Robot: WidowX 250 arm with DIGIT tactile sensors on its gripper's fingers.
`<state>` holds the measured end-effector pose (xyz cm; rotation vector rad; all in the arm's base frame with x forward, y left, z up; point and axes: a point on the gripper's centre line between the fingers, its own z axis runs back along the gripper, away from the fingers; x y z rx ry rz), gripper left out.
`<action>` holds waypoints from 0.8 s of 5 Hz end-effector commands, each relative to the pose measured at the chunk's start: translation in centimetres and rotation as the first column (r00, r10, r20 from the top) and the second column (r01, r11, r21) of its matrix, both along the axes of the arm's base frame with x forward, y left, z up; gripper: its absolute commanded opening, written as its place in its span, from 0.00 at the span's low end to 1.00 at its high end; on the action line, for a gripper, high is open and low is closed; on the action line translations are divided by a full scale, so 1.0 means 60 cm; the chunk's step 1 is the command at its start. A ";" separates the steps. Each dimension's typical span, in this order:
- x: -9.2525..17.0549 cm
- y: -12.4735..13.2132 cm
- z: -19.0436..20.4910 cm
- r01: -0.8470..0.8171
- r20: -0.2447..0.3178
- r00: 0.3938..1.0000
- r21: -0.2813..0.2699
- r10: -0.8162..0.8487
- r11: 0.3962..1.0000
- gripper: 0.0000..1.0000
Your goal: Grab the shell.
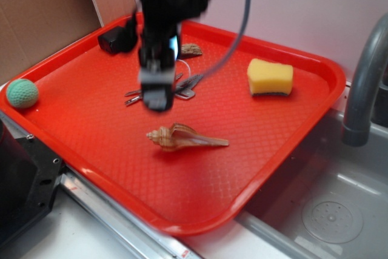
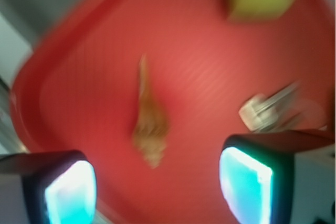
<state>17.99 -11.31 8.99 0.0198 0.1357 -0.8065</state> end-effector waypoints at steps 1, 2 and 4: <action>-0.023 -0.013 -0.048 0.003 -0.018 1.000 0.022 -0.002 1.000 1.00; -0.003 0.002 -0.064 -0.030 -0.029 0.999 0.038 0.031 0.999 1.00; 0.018 0.014 -0.098 -0.068 -0.082 0.994 0.083 0.075 0.994 1.00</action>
